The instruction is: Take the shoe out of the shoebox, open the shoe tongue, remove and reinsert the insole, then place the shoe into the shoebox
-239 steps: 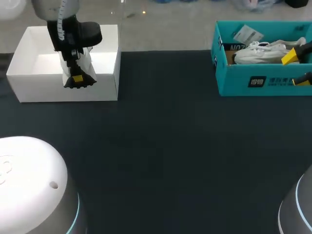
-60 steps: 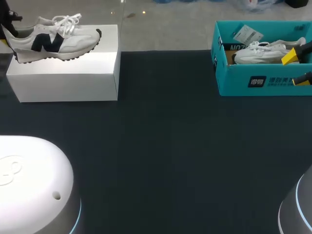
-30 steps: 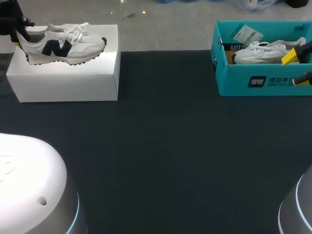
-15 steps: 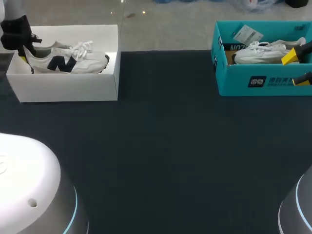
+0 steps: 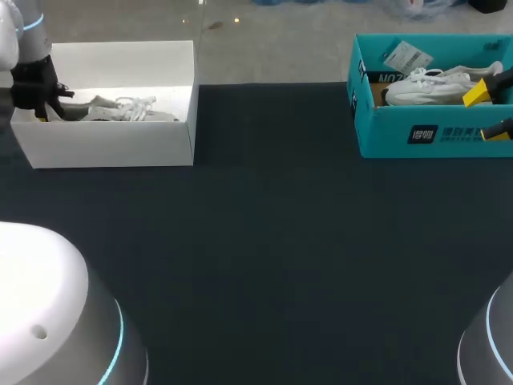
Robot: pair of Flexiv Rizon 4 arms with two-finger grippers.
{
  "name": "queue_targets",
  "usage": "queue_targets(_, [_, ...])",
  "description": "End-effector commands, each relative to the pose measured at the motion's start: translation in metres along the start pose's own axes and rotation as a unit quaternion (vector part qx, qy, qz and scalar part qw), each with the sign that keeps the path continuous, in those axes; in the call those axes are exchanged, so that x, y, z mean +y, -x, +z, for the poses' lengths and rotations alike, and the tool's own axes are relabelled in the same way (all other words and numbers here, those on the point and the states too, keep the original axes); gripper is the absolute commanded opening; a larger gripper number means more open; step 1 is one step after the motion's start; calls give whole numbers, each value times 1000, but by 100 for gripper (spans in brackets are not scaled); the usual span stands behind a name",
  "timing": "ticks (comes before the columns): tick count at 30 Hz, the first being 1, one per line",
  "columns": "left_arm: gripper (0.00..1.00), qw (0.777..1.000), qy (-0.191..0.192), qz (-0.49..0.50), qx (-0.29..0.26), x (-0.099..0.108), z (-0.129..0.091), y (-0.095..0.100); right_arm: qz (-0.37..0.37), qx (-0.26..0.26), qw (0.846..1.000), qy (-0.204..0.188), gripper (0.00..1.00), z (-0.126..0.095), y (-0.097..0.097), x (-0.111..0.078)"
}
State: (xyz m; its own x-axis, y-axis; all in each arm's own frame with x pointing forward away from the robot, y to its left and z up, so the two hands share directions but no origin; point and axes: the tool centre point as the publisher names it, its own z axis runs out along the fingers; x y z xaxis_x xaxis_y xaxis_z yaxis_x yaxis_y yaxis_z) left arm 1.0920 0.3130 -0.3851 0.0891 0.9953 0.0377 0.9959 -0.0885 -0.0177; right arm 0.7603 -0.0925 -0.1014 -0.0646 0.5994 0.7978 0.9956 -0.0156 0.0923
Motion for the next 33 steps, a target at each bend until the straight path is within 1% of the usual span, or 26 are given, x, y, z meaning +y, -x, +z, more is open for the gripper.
queue_targets(1, [0, 1000, -6, -2, -4, 9, 12, -2, 1, -2, 1000, 0, 100, 1, 0, 0])
queue_targets(4, [0, 1000, -15, 5, -4, 9, 16, -3, 1, -2, 1000, 0, 100, 1, 0, 0])
queue_targets(5, [7, 1000, -17, 7, -8, 9, 16, -3, 1, -2, 1000, 0, 100, 1, 0, 0])
queue_targets(6, [38, 1000, -21, 10, -11, 8, 14, -3, 1, -2, 1000, 0, 100, 1, 0, 0])
queue_targets(7, [100, 1000, -21, 9, -9, 8, 13, -3, 1, -2, 1000, 0, 100, 1, 0, 0])
queue_targets(12, [100, 1000, -19, 5, -6, 6, -6, -4, 1, -2, 1000, 0, 100, 1, 0, 0])
queue_targets(18, [100, 998, -15, -50, -22, 8, -46, -3, 1, -2, 1000, 0, 100, 1, 0, 0])
queue_targets(27, [100, 993, 38, -100, -40, 13, -104, 8, 1, -2, 1000, 0, 100, 1, 0, 0])
queue_targets(29, [100, 992, 44, -114, -43, 13, -116, 10, 1, -2, 1000, 0, 100, 1, 0, 0])
queue_targets(33, [100, 989, 41, -132, -49, 11, -138, 13, 1, -2, 1000, 0, 100, 1, 0, 0])
